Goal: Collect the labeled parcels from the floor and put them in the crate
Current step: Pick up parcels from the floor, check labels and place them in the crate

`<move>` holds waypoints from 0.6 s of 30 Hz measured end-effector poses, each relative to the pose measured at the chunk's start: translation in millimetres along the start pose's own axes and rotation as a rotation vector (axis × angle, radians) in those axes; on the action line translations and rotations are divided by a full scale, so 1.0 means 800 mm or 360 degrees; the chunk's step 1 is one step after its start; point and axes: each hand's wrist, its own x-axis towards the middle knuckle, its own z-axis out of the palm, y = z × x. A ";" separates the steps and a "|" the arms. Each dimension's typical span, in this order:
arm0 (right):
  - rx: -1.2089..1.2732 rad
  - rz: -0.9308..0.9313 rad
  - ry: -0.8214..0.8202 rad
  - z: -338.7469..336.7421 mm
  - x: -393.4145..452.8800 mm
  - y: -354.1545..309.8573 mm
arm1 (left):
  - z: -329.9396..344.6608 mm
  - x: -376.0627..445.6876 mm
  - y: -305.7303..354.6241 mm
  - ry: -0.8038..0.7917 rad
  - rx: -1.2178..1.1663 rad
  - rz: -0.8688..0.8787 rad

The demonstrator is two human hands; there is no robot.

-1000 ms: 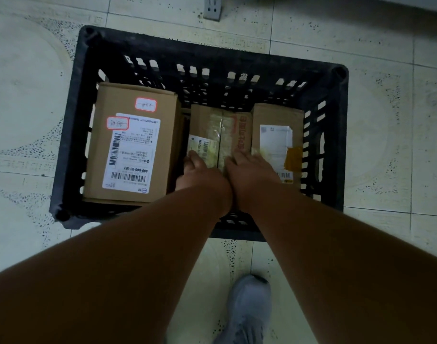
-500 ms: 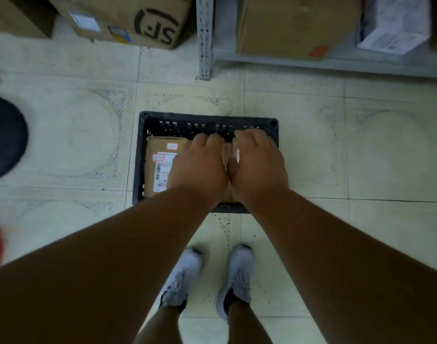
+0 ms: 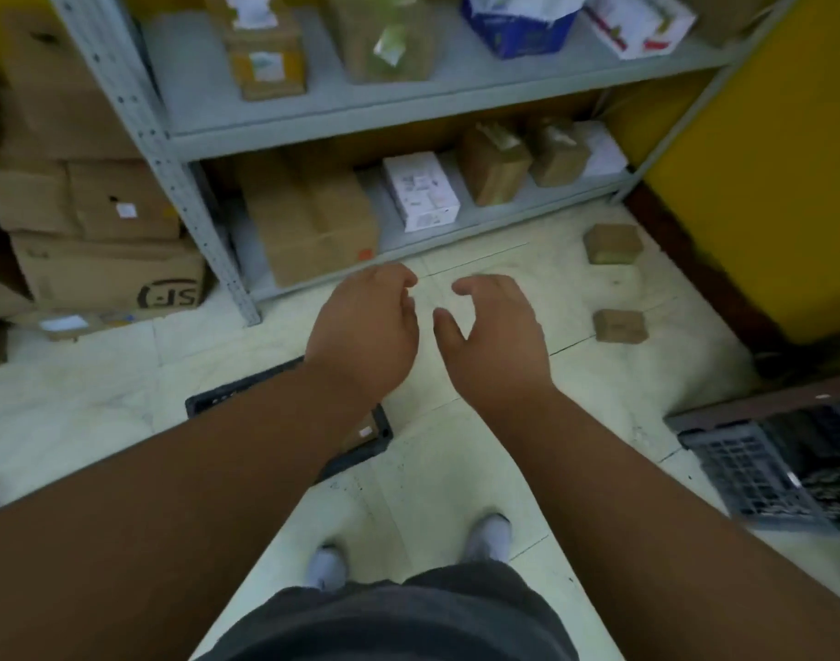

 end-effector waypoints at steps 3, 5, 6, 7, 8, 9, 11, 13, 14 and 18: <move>-0.0010 0.0091 0.0125 -0.057 0.000 0.051 | 0.025 0.016 0.072 -0.0045 -0.0024 0.0170; -0.0030 0.0181 0.0191 -0.095 0.002 0.095 | 0.051 0.030 0.120 -0.0070 -0.0026 0.0288; -0.0049 0.0230 0.0213 -0.114 0.003 0.120 | 0.067 0.037 0.145 -0.0087 -0.0025 0.0335; -0.0068 0.0279 0.0232 -0.133 0.004 0.147 | 0.085 0.046 0.170 -0.0106 -0.0033 0.0372; -0.0083 0.0323 0.0248 -0.152 0.004 0.174 | 0.105 0.053 0.196 -0.0128 -0.0048 0.0398; -0.0096 0.0356 0.0266 -0.170 0.005 0.201 | 0.126 0.060 0.222 -0.0149 -0.0061 0.0417; -0.0134 0.0416 0.0294 -0.202 0.009 0.254 | 0.169 0.072 0.270 -0.0177 -0.0071 0.0450; -0.0157 0.0482 0.0306 -0.229 0.014 0.297 | 0.207 0.080 0.310 -0.0192 -0.0090 0.0480; -0.0150 0.0503 0.0303 -0.240 0.018 0.315 | 0.223 0.084 0.325 -0.0211 -0.0104 0.0492; -0.0103 0.0506 0.0321 -0.272 0.049 0.379 | 0.274 0.111 0.380 -0.0309 -0.0132 0.0530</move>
